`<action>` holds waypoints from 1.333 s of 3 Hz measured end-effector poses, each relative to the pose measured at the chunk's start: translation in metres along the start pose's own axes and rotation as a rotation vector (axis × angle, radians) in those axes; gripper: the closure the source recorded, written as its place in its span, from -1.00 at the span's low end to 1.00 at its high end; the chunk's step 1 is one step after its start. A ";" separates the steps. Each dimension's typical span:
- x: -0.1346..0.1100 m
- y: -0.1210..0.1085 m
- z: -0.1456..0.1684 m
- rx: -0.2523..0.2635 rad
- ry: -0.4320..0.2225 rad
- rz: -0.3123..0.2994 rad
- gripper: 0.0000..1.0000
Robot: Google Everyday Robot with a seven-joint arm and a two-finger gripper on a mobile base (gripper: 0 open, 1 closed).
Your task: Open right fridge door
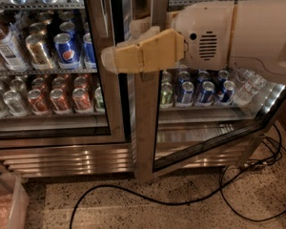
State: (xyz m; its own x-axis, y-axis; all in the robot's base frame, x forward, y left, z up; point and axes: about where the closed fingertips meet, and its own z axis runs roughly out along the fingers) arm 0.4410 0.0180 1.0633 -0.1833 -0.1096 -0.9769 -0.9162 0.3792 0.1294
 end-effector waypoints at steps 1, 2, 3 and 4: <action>0.001 0.002 -0.002 0.008 0.003 0.002 -1.00; 0.001 0.004 -0.003 0.015 0.006 0.005 -1.00; 0.001 0.005 -0.002 0.016 0.006 0.006 -1.00; 0.002 0.010 -0.008 0.042 0.016 0.015 -1.00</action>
Offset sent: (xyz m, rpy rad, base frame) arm -0.2557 -0.2575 -0.0219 -0.2816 0.2437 -0.6828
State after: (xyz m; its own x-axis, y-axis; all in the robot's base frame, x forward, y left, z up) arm 0.4286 0.0139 1.0636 -0.2028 -0.1180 -0.9721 -0.8976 0.4191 0.1364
